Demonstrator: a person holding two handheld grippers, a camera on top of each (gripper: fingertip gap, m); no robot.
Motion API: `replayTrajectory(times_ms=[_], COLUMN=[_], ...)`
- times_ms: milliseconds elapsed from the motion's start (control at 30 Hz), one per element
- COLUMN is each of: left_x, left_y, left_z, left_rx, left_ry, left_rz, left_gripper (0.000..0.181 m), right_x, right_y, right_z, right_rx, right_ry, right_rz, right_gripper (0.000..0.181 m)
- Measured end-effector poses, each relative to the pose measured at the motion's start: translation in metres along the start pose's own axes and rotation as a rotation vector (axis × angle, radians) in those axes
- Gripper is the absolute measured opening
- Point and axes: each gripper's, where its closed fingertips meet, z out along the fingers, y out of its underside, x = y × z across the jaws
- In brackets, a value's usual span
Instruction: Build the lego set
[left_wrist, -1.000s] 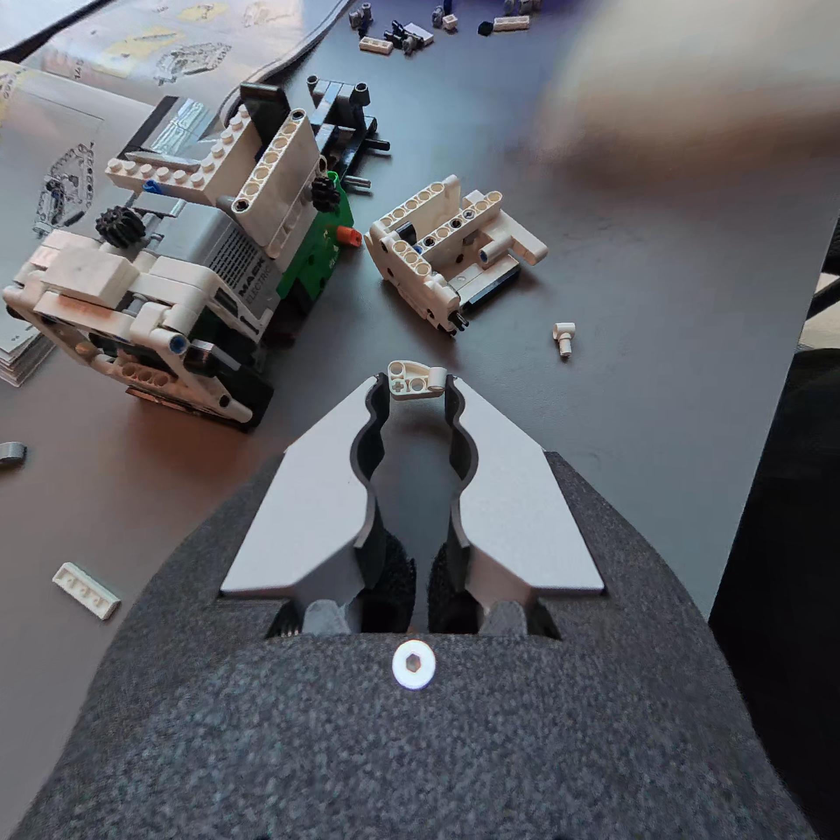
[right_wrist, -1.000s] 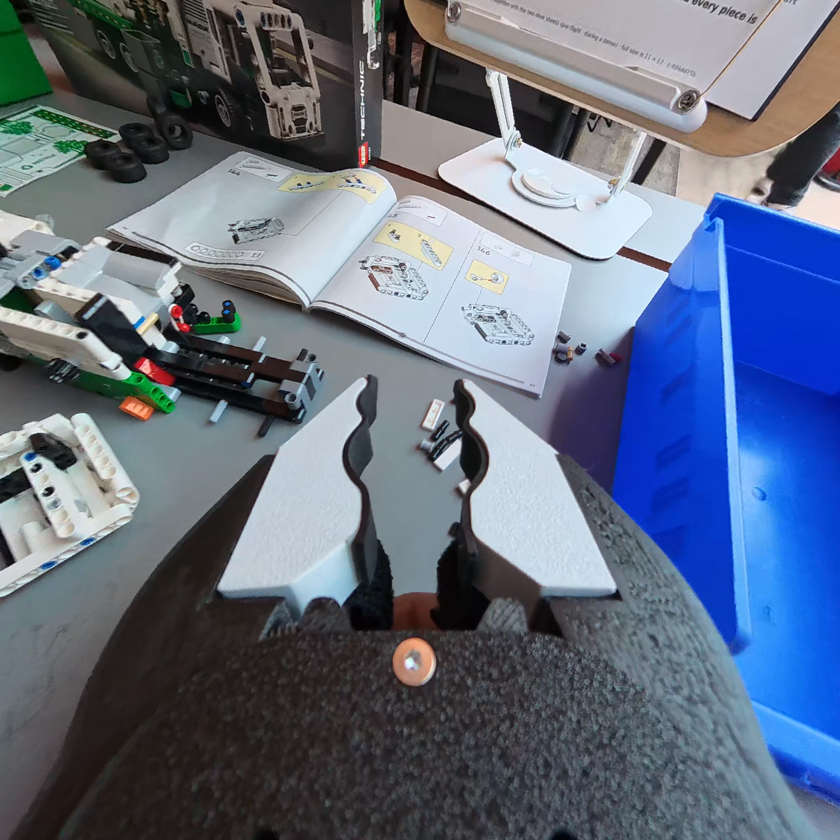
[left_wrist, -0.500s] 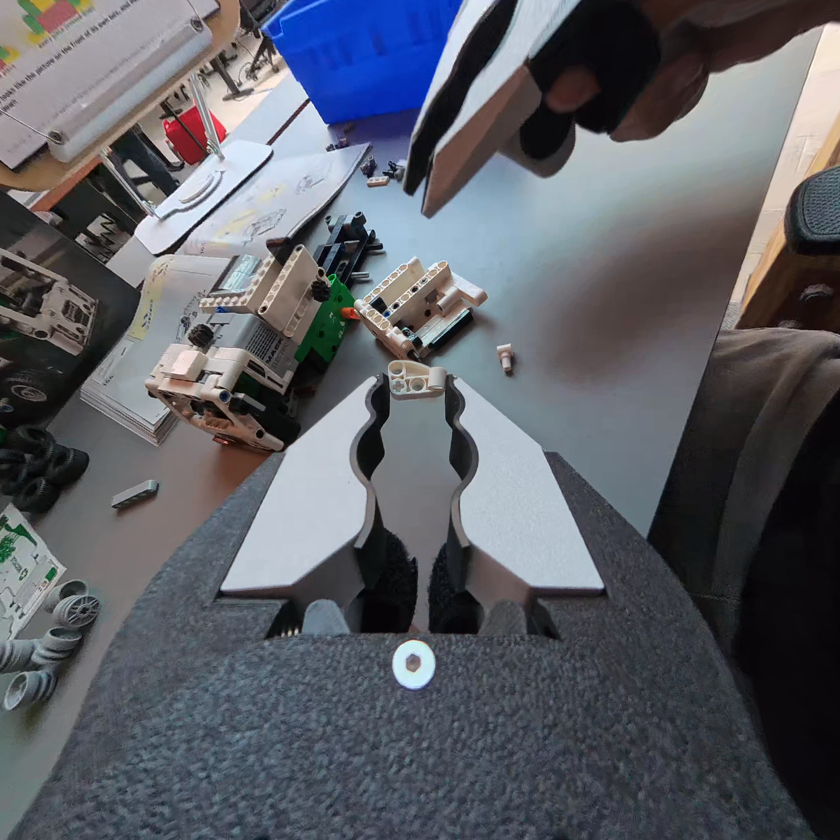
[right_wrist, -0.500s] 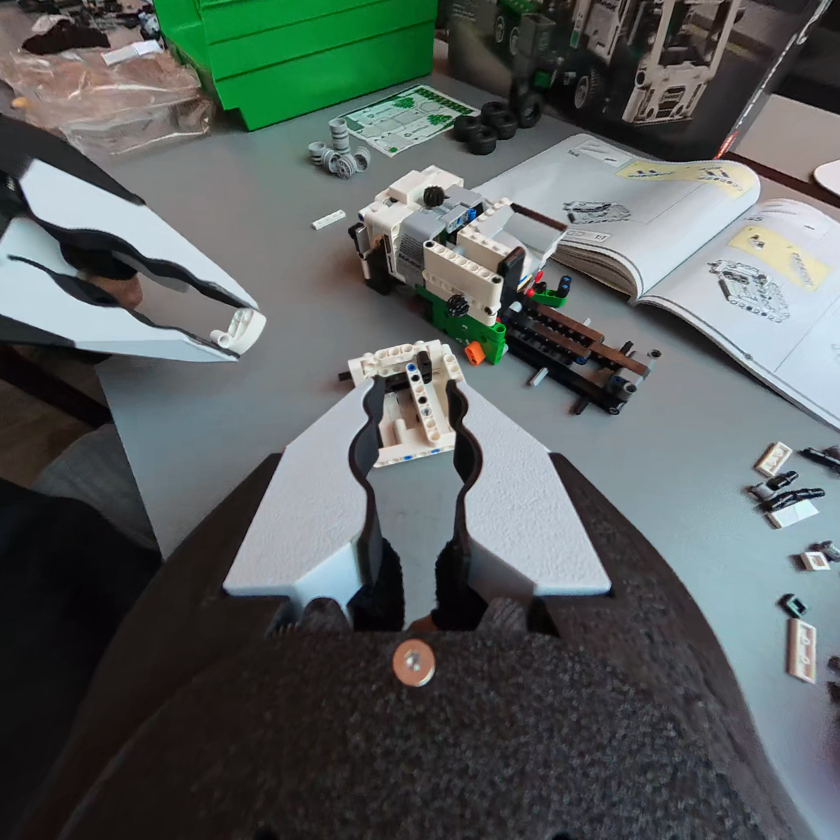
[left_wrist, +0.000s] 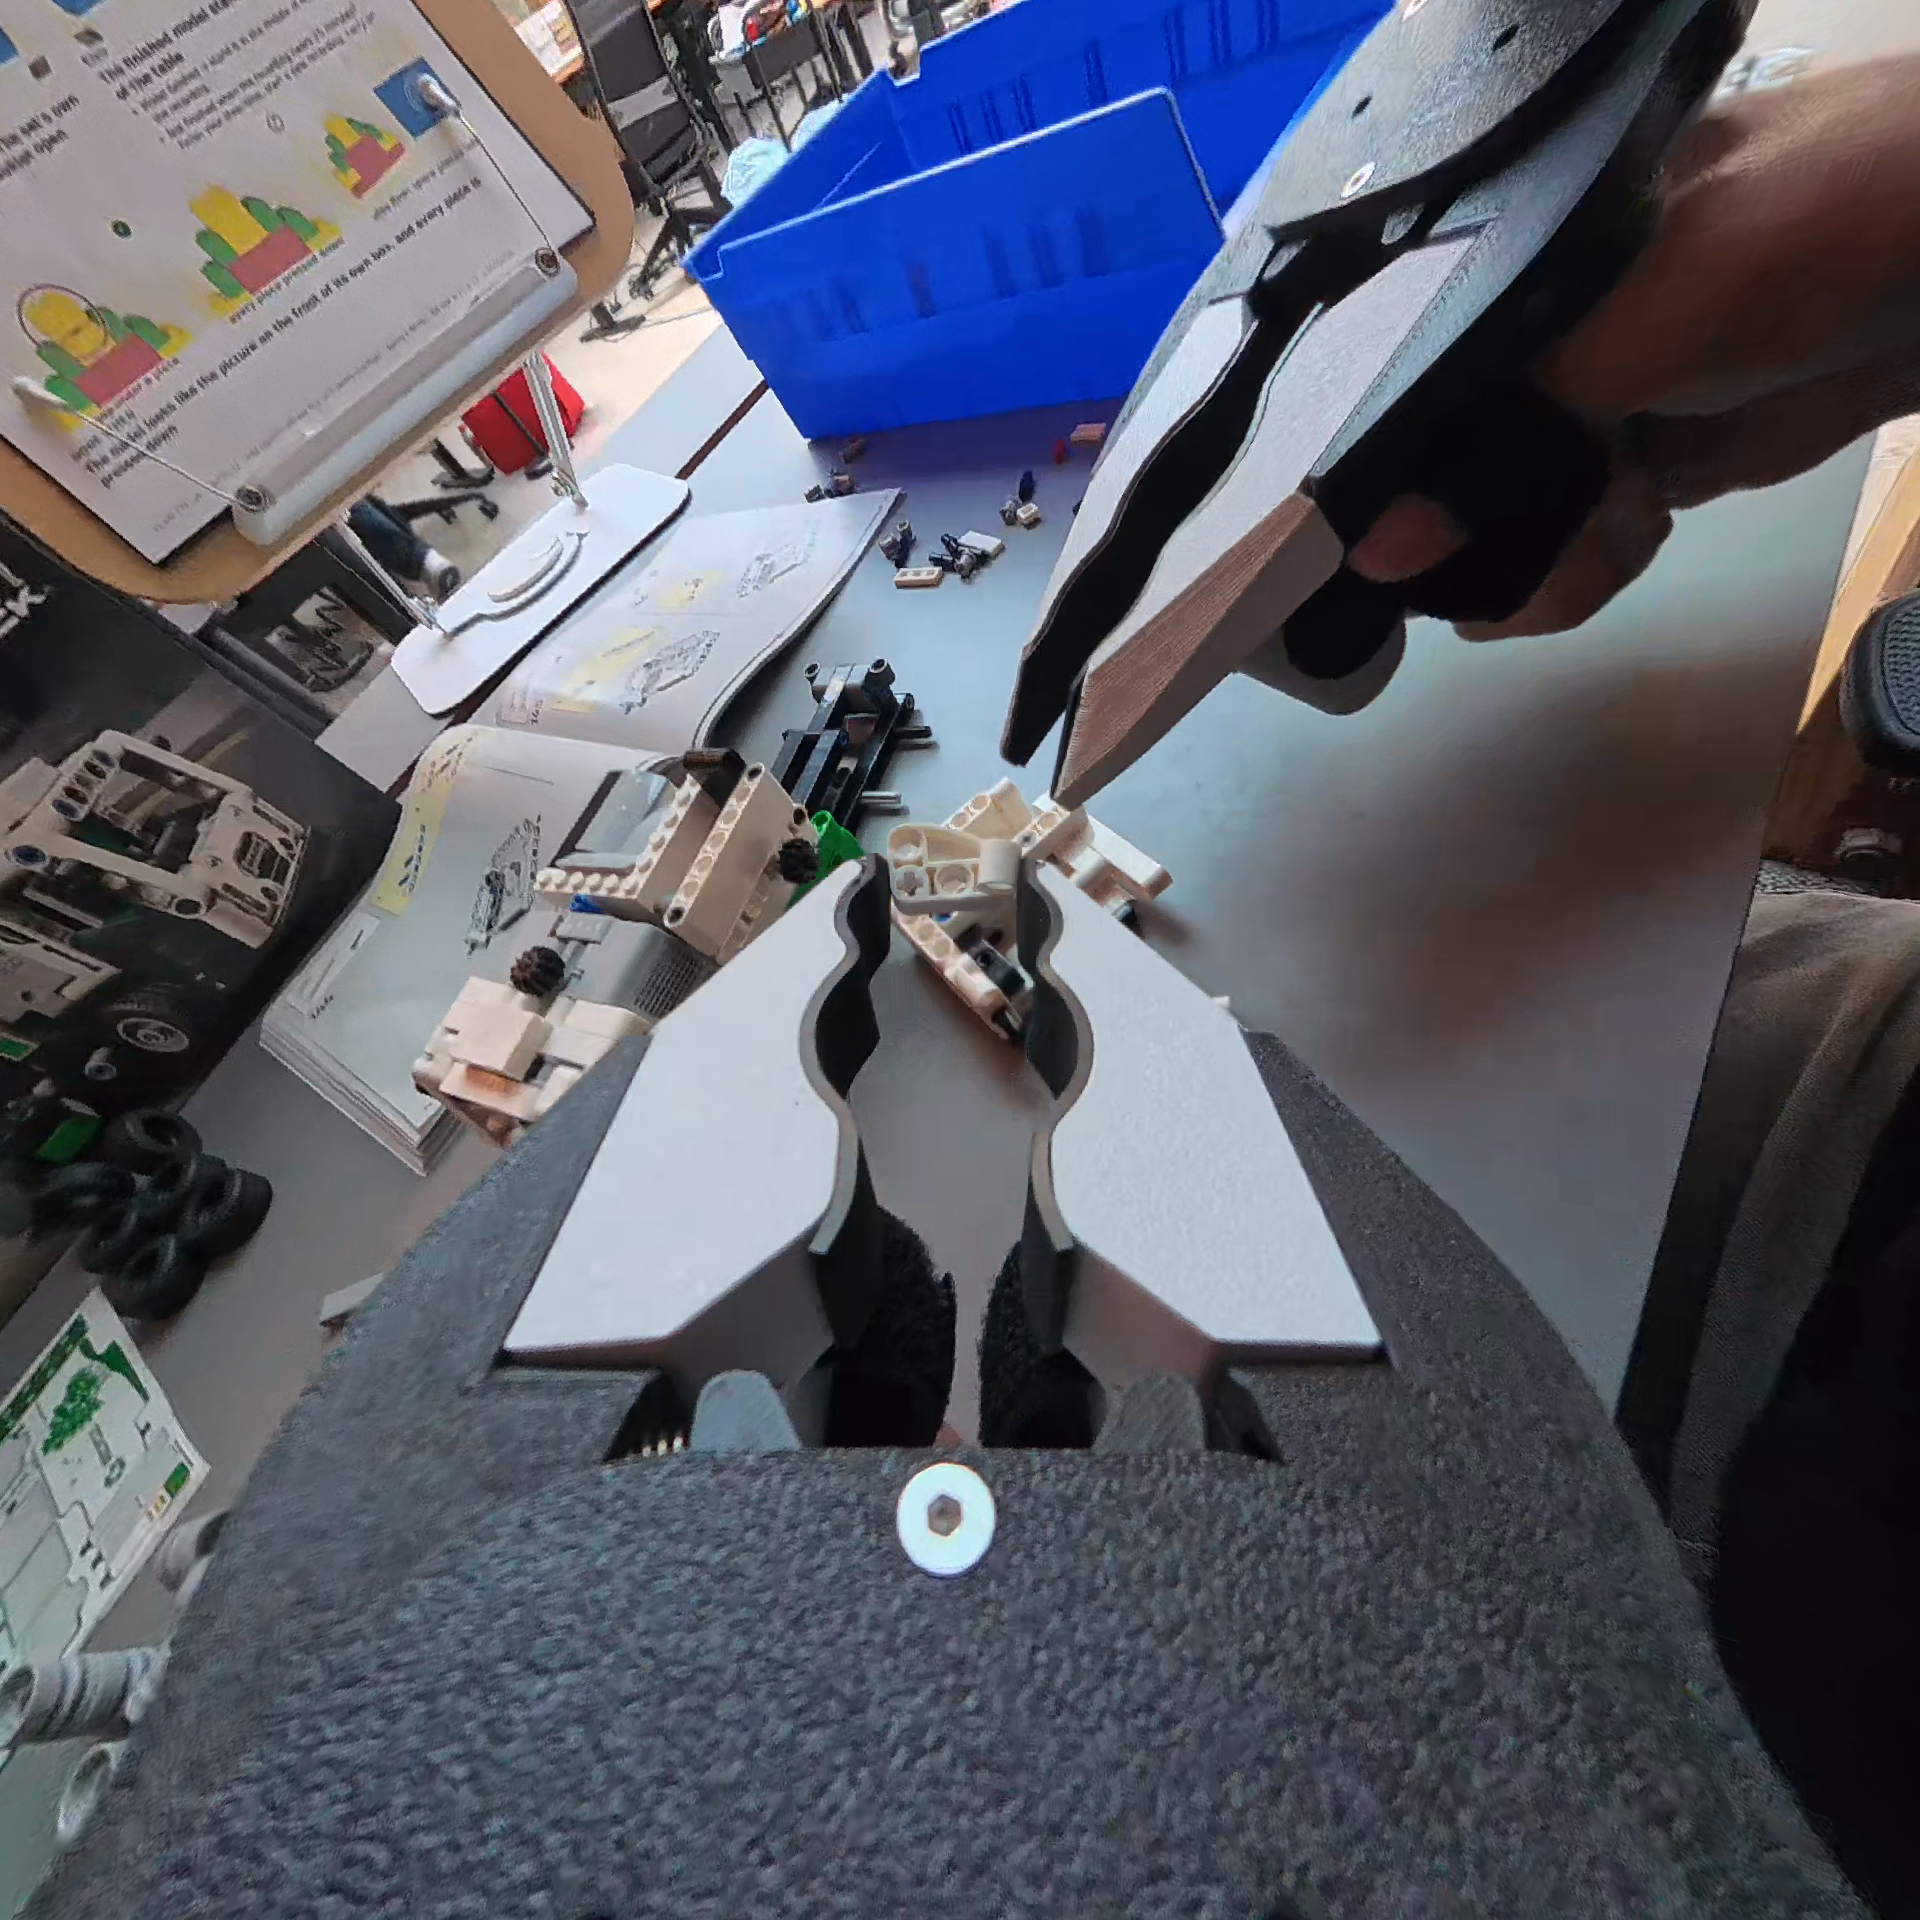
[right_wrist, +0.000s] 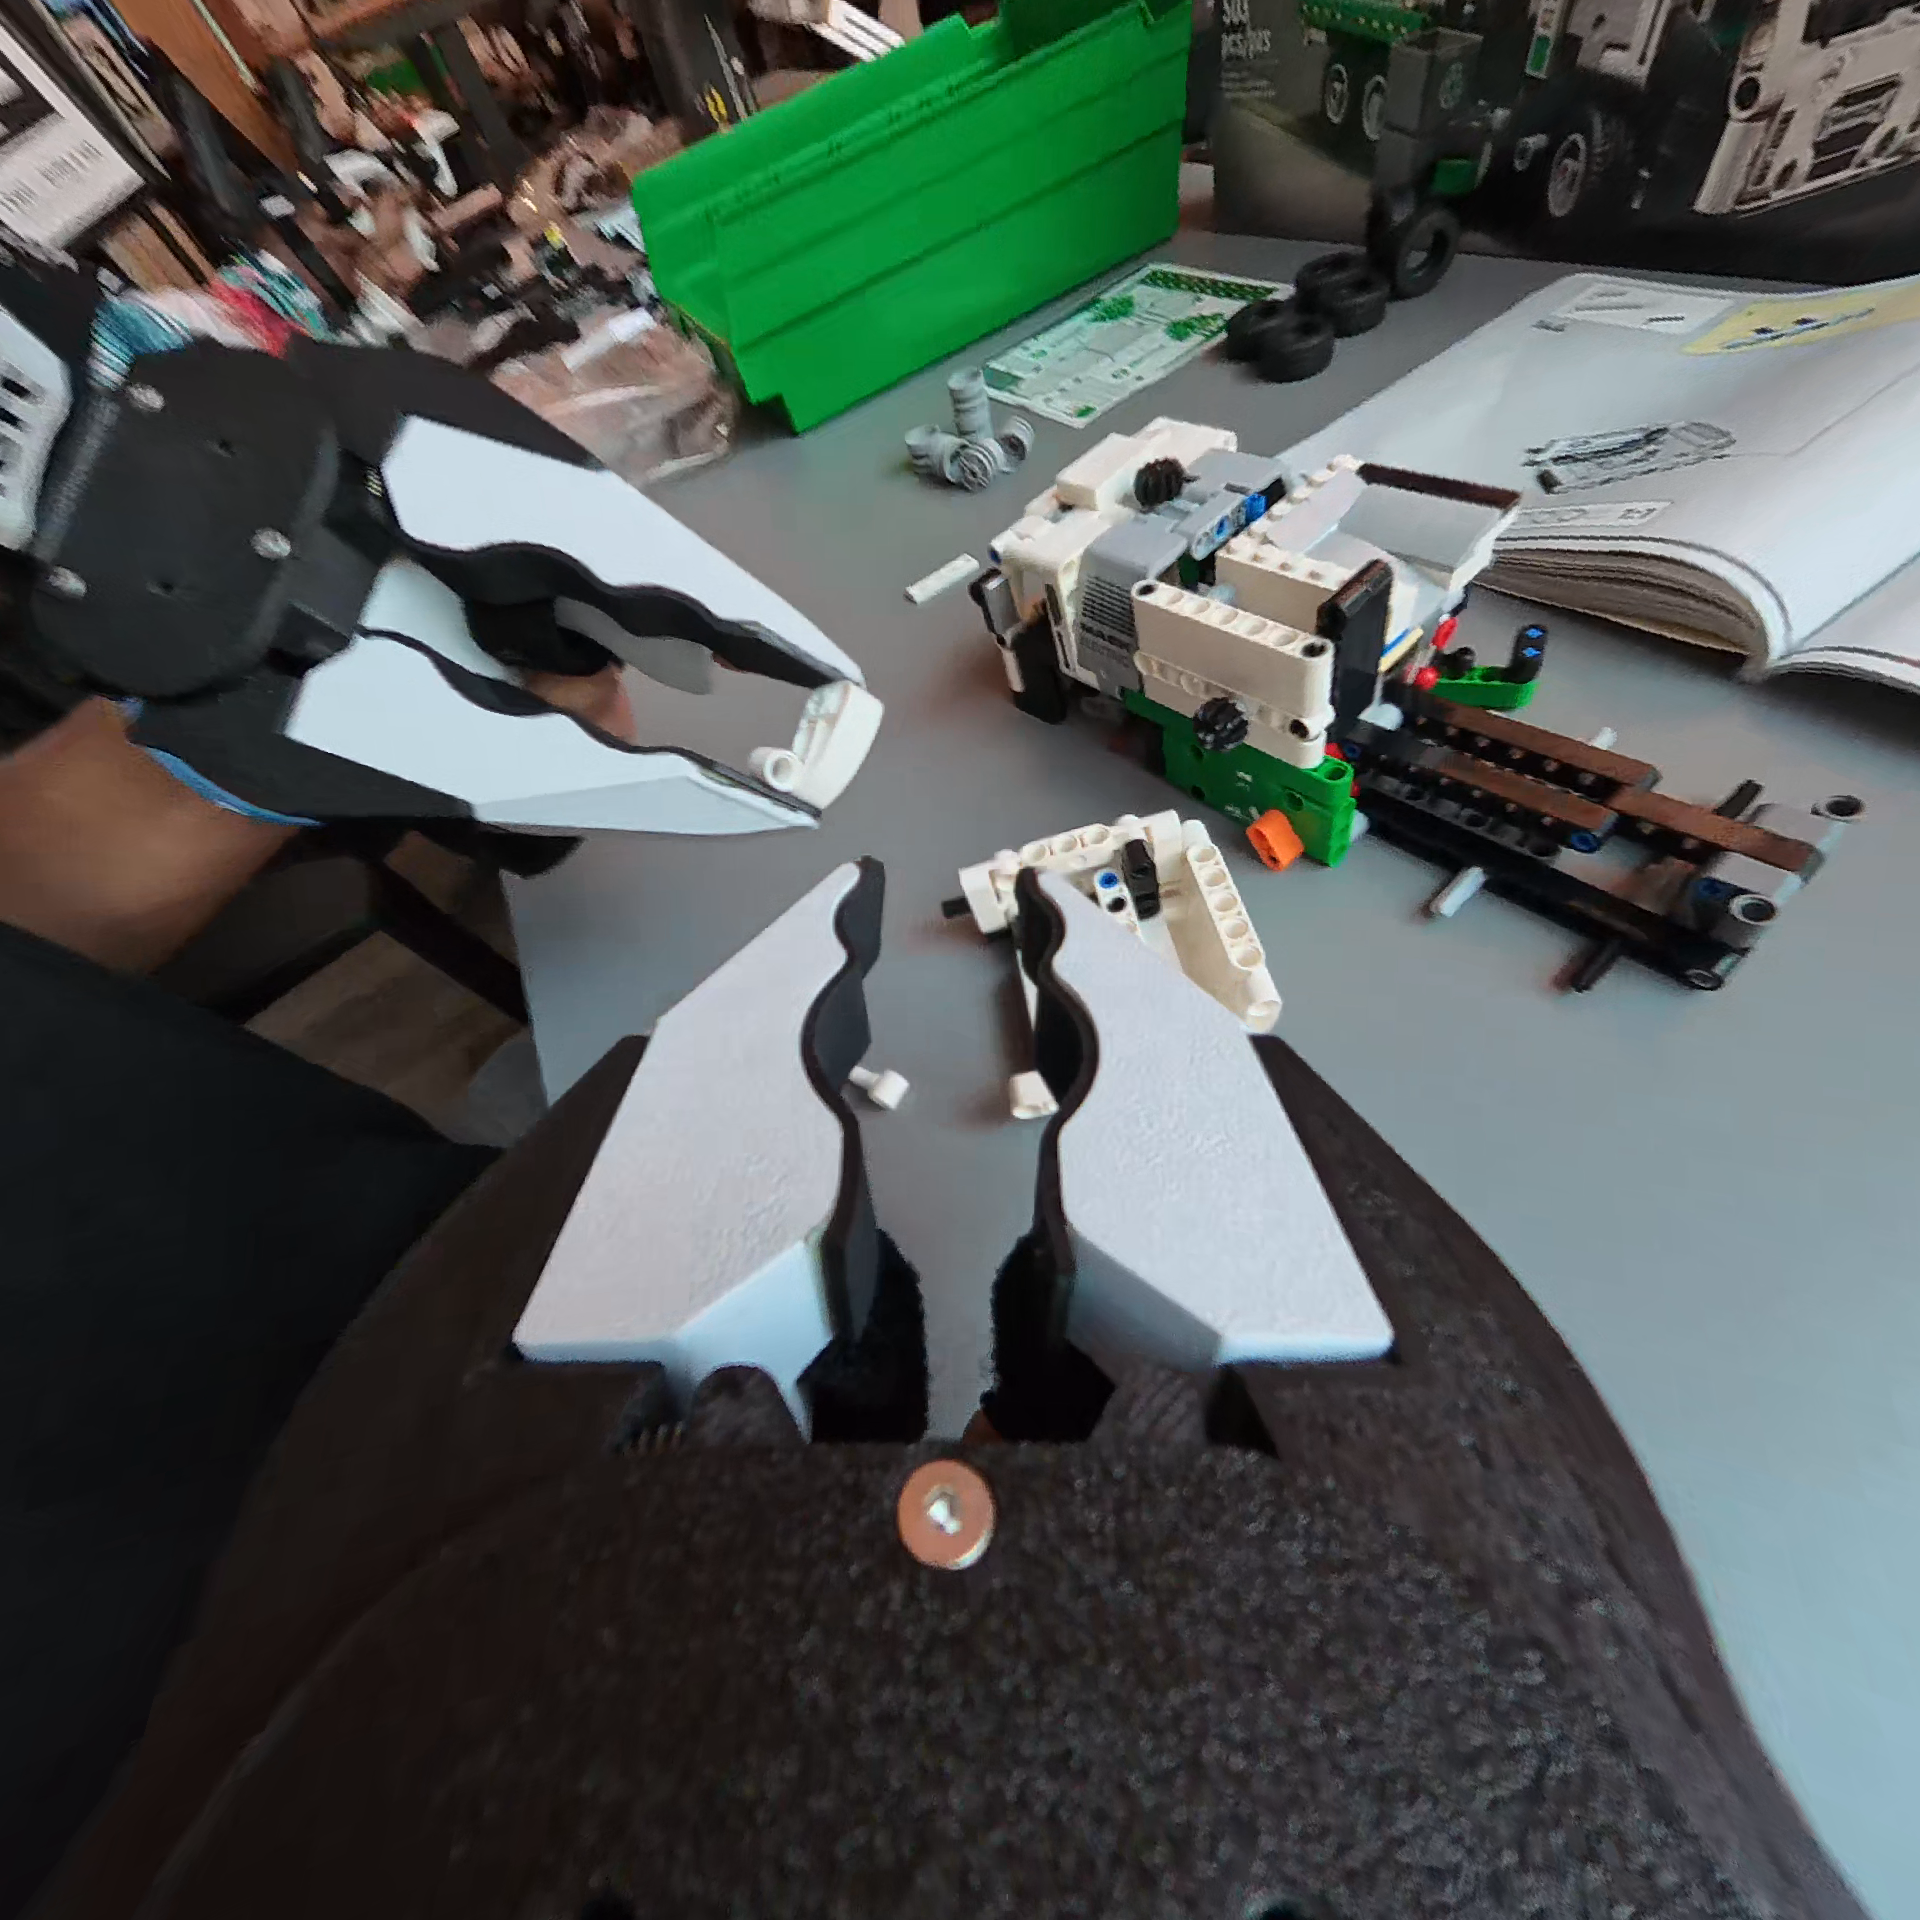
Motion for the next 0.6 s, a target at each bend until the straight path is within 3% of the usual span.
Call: replayTrajectory(times_ms=[267, 600], left_x=[0.005, 0.005], left_y=[-0.007, -0.008], left_z=[0.004, -0.004], left_rx=[0.003, 0.065], left_ry=[0.033, -0.001], left_rz=[0.259, 0.210], left_gripper=[0.023, 0.023], right_x=[-0.019, -0.034], right_y=[-0.007, -0.017], right_z=[0.003, 0.010], right_rx=[0.051, 0.100], right_ry=[-0.269, -0.445], right_rz=[0.249, 0.417], right_gripper=[0.020, 0.008])
